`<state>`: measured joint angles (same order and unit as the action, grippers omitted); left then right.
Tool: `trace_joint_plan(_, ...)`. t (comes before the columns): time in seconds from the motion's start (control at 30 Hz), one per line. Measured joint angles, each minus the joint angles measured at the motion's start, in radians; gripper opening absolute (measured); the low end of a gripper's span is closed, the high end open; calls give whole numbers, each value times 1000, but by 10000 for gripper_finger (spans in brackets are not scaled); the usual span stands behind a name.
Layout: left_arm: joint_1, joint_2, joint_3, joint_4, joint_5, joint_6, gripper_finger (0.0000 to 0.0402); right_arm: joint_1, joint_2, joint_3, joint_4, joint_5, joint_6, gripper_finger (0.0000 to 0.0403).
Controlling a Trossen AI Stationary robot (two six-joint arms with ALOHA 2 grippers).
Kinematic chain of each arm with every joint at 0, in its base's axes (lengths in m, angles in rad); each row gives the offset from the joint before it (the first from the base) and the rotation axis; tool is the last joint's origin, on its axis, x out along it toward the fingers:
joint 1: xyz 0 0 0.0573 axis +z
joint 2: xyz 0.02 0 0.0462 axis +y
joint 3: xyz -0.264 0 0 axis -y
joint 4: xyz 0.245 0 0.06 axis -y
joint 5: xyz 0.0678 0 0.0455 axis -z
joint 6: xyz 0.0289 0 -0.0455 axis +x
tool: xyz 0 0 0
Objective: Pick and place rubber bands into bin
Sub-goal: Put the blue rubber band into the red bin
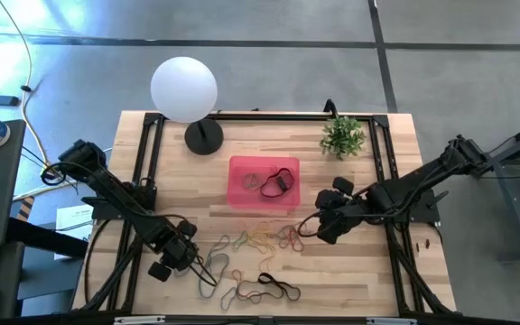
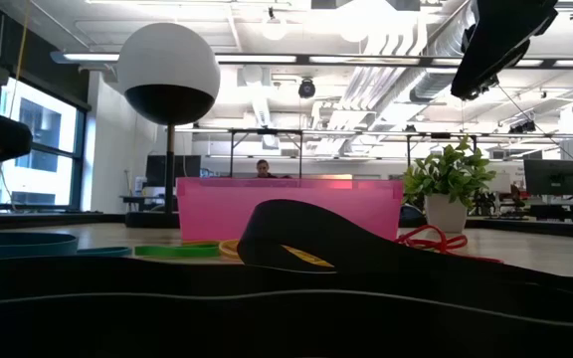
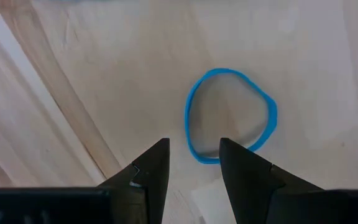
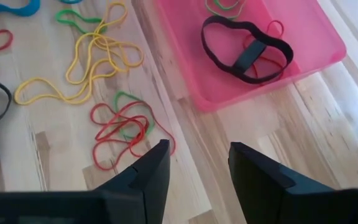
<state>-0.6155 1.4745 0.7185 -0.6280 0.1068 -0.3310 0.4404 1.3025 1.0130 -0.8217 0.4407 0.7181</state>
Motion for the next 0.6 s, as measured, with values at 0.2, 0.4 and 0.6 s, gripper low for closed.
trace_joint_plan(0.2,0,30,0,8,-9,-46,129,0,0,0,17,26,3,151)
trace_joint_plan(0.4,0,55,1,18,-2,-111,129,0,0,0,22,28,7,150)
trace_joint_plan(0.6,0,61,2,26,-3,-228,116,0,0,0,26,29,18,151)
